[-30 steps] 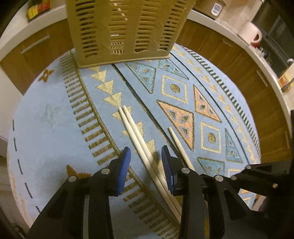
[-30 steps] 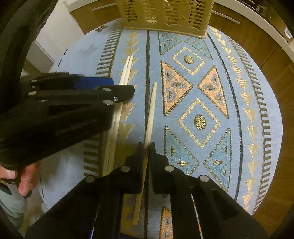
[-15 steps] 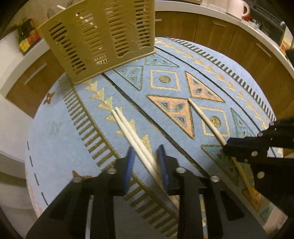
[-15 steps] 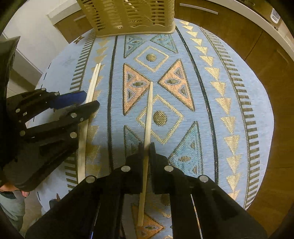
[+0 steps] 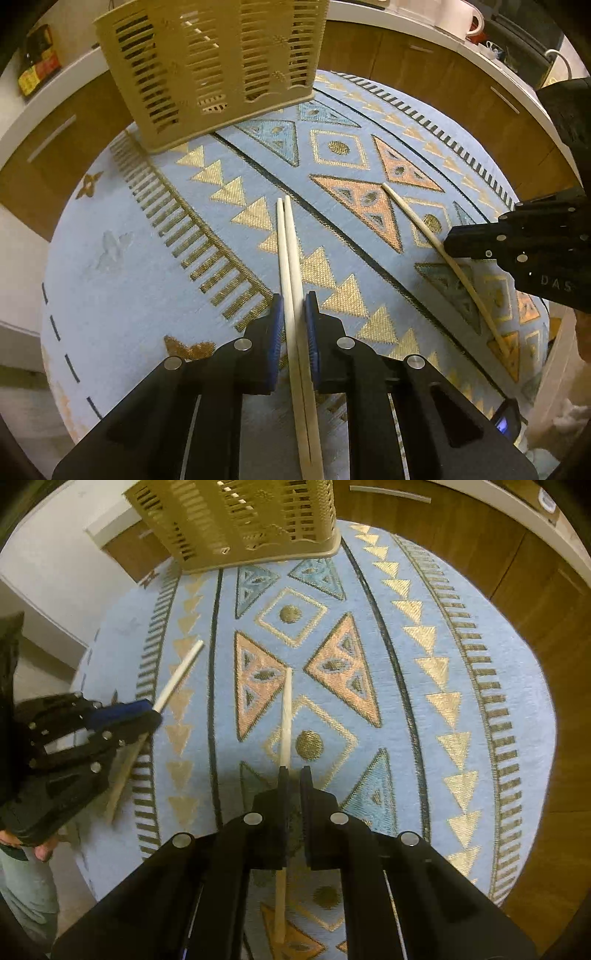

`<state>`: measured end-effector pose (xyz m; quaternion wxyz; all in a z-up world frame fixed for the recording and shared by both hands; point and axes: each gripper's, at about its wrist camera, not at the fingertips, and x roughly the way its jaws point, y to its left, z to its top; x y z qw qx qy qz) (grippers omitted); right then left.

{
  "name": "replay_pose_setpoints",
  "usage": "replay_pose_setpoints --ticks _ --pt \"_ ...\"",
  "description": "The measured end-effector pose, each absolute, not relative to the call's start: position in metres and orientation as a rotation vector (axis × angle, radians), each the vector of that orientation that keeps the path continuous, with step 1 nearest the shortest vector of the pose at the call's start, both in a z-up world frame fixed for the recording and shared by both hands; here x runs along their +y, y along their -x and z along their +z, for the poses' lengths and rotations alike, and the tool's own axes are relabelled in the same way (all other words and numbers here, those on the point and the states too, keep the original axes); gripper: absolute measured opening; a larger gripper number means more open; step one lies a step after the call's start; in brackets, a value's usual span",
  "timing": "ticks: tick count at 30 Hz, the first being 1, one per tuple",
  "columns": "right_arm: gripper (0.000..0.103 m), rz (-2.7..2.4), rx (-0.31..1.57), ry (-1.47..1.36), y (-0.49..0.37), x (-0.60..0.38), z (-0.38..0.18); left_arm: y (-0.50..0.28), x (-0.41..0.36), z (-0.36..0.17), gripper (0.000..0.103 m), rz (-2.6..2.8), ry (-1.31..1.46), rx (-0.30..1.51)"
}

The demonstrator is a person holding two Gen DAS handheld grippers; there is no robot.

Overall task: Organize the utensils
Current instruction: 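Grasp a chopstick with the right tool while the left tool grasps two chopsticks, then lift the held chopsticks up over the basket with both tools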

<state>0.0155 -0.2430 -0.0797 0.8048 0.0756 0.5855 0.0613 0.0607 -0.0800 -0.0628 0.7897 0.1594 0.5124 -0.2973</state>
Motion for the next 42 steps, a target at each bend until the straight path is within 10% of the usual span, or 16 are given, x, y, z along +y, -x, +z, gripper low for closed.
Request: replay_pose_setpoints --ticks 7,18,31,42 --pt "0.047 0.148 1.268 -0.171 -0.02 -0.243 -0.076 -0.071 -0.092 -0.057 0.023 -0.673 -0.365 1.126" --pt "0.005 0.144 1.348 -0.012 -0.023 -0.221 -0.082 -0.078 -0.125 -0.065 0.023 -0.661 -0.541 1.184" --pt "0.004 0.213 1.187 -0.109 -0.02 -0.237 -0.046 -0.083 -0.111 -0.035 0.009 -0.678 -0.332 1.032" --pt "0.004 0.295 0.749 -0.147 -0.011 -0.248 0.056 -0.082 -0.063 0.087 0.009 -0.676 -0.006 0.55"
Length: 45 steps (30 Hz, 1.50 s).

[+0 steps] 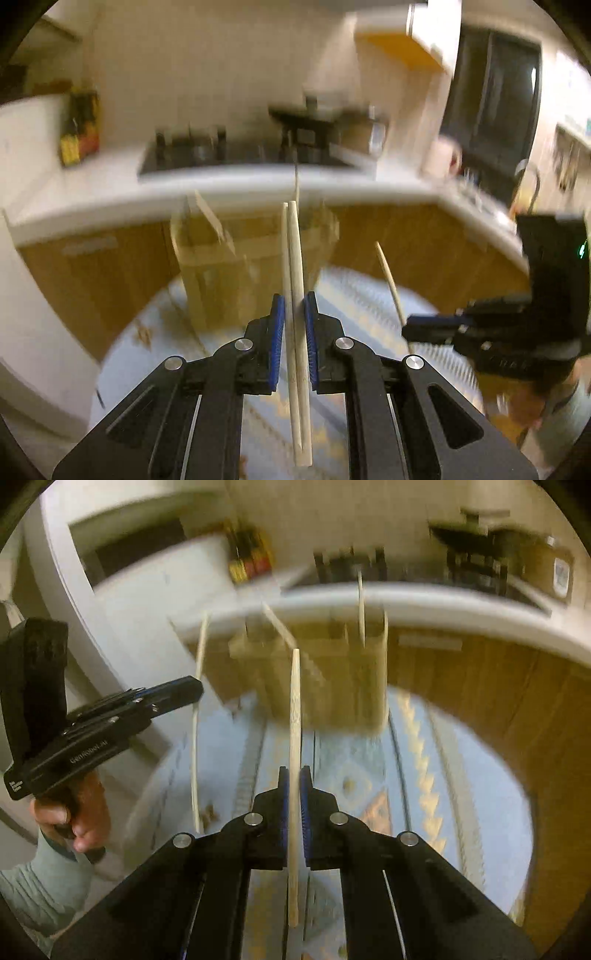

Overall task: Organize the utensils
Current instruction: 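Lift the held chopsticks up over the basket with both tools, then open both tools to drop the chopsticks into the basket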

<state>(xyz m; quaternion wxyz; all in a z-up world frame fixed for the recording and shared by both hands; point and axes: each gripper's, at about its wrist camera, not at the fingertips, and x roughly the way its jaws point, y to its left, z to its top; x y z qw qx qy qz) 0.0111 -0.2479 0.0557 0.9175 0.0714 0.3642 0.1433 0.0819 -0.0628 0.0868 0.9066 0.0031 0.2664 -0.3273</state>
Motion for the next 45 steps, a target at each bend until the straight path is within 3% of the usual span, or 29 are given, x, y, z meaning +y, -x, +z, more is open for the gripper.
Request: replay_pose_setpoints --ticks 11,23,40,42,45 --pt "0.004 0.138 0.36 -0.1 -0.066 -0.252 0.146 -0.109 -0.069 0.159 0.009 -0.582 0.147 0.239" --pt "0.004 0.033 0.146 -0.118 -0.127 -0.273 0.14 -0.165 -0.092 0.144 0.009 -0.51 0.152 0.167" --pt "0.005 0.037 0.163 -0.107 -0.136 -0.271 0.086 -0.178 -0.111 0.106 0.011 -0.48 0.093 0.18" --pt "0.005 0.049 0.178 -0.111 -0.132 -0.272 0.085 -0.174 -0.109 0.106 0.015 -0.481 0.089 0.181" --pt "0.016 0.073 0.198 -0.134 -0.123 -0.274 0.085 -0.166 -0.104 0.107 0.022 -0.489 0.086 0.181"
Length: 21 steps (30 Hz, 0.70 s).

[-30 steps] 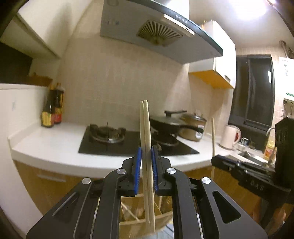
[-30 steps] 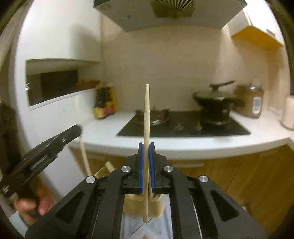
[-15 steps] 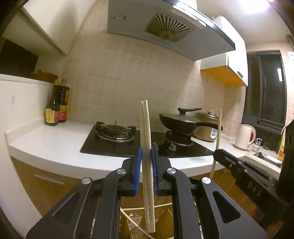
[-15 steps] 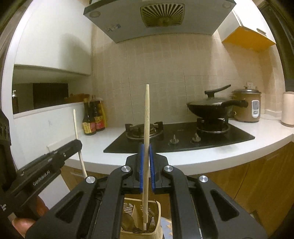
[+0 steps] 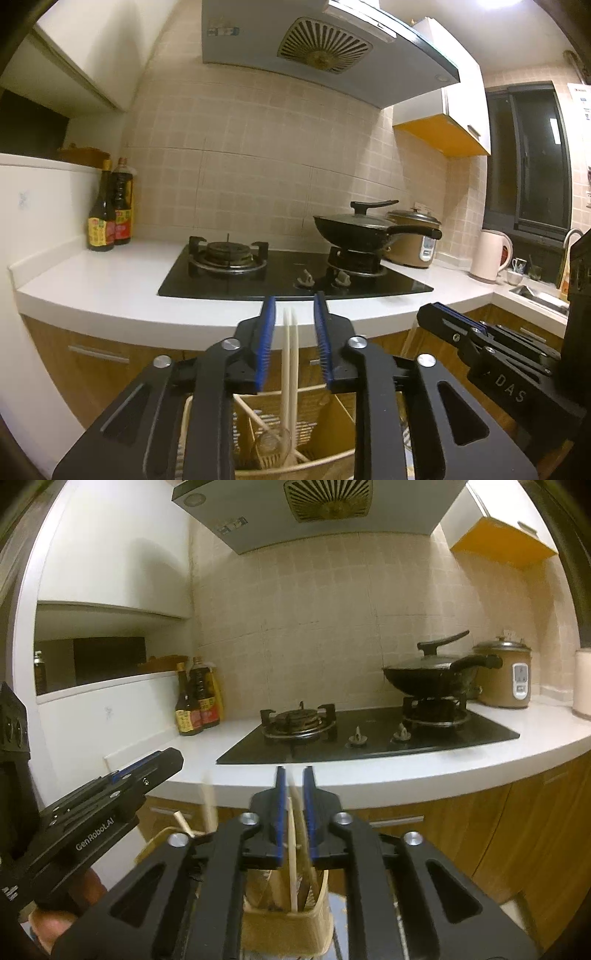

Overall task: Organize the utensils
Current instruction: 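Open both tools to drop the chopsticks into the basket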

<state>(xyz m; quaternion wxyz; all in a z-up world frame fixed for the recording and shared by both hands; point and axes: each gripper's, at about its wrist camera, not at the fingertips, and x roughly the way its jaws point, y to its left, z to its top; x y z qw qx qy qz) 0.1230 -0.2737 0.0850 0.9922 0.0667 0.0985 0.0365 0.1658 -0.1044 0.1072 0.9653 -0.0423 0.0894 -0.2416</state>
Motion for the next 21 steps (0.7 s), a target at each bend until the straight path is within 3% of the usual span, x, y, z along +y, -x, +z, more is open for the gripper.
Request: replay_pose_setpoints --ticks 4,8,12,14,18,21 --pt "0.019 0.087 0.216 -0.149 -0.107 -0.275 0.086 -0.151 -0.09 0.112 0.025 -0.502 0.104 0.19" --pt "0.025 0.081 0.219 -0.149 -0.08 -0.274 0.087 -0.133 -0.073 0.117 0.045 -0.516 0.139 0.189" --pt "0.031 0.074 0.229 -0.147 -0.055 -0.274 0.085 -0.107 -0.057 0.118 0.047 -0.521 0.151 0.191" --pt "0.047 0.072 0.233 -0.151 -0.043 -0.273 0.082 -0.093 -0.048 0.116 0.061 -0.519 0.164 0.185" --pt "0.057 0.044 0.237 -0.157 -0.017 -0.27 0.069 -0.063 -0.038 0.104 0.066 -0.482 0.148 0.167" --pt "0.068 0.025 0.263 -0.155 -0.004 -0.266 0.049 -0.037 -0.037 0.091 0.078 -0.418 0.094 0.136"
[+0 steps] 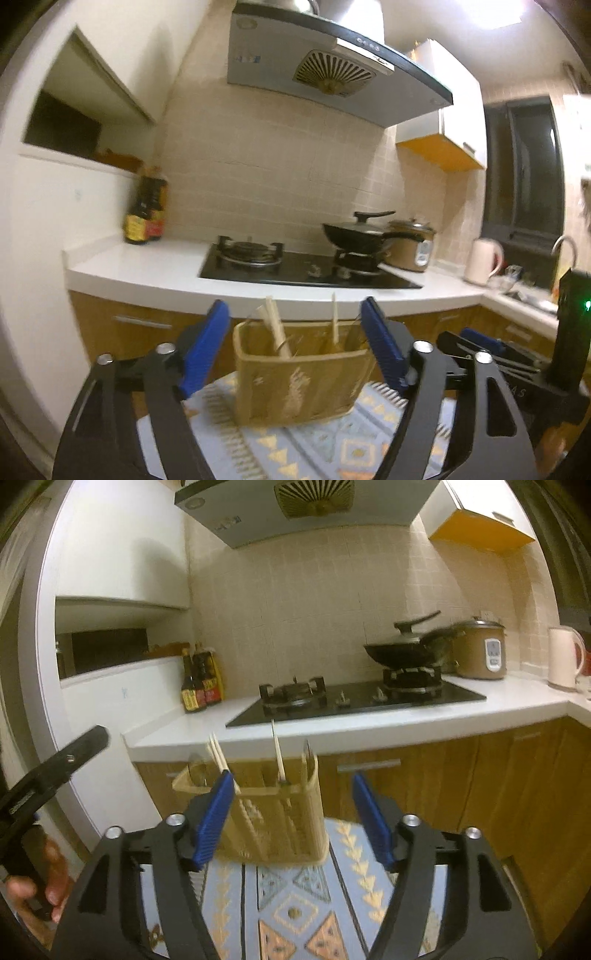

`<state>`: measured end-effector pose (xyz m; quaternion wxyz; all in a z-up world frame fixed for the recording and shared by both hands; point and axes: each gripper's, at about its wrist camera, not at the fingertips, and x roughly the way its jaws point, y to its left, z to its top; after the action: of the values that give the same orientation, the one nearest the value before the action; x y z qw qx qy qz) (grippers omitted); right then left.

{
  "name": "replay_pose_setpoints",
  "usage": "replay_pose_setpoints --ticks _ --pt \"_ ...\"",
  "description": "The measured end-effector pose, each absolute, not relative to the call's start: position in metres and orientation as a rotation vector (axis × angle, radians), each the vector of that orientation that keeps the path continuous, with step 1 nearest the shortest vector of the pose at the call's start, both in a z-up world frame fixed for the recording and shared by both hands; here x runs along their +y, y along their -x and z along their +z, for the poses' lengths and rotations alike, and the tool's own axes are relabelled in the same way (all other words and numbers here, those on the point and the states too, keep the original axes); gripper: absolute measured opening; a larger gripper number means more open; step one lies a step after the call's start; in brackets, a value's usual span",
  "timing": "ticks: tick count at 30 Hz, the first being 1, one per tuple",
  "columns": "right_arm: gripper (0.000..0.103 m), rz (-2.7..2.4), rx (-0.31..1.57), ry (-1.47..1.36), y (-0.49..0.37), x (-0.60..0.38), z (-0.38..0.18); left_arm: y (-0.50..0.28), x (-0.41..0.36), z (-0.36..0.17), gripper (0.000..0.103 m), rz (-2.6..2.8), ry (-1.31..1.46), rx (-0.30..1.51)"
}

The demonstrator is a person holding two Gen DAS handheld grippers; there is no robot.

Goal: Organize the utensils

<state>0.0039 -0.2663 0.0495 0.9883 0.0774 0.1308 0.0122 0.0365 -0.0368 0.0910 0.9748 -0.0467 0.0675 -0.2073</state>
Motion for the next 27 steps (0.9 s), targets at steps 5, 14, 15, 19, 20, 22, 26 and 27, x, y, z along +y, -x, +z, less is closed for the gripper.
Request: replay_pose_setpoints --ticks 5,14,15,19,20,22,26,27 --pt "0.078 -0.029 0.255 -0.092 0.014 -0.253 0.018 -0.014 -0.033 0.063 0.087 -0.332 0.061 0.12" --pt "0.096 -0.186 0.118 -0.047 0.037 -0.236 -0.014 -0.011 -0.035 0.016 0.092 -0.106 0.007 0.071" --pt "0.096 -0.182 0.12 -0.033 0.036 -0.235 -0.016 -0.014 -0.036 0.013 0.093 -0.092 -0.016 0.076" --pt "0.096 -0.117 0.188 -0.054 0.02 -0.236 -0.019 -0.027 -0.034 0.006 0.094 -0.049 -0.049 0.114" --pt "0.096 -0.111 0.195 -0.057 0.019 -0.236 -0.02 -0.029 -0.032 0.005 0.094 -0.058 -0.045 0.134" --pt "0.096 -0.115 0.209 -0.049 0.018 -0.235 -0.022 -0.033 -0.029 0.001 0.094 -0.078 -0.023 0.179" --pt "0.096 -0.126 0.215 -0.068 0.018 -0.242 -0.023 -0.035 -0.032 -0.002 0.094 -0.087 -0.033 0.203" --pt "0.096 -0.13 0.215 -0.074 0.018 -0.243 -0.023 -0.033 -0.033 -0.002 0.094 -0.087 -0.044 0.196"
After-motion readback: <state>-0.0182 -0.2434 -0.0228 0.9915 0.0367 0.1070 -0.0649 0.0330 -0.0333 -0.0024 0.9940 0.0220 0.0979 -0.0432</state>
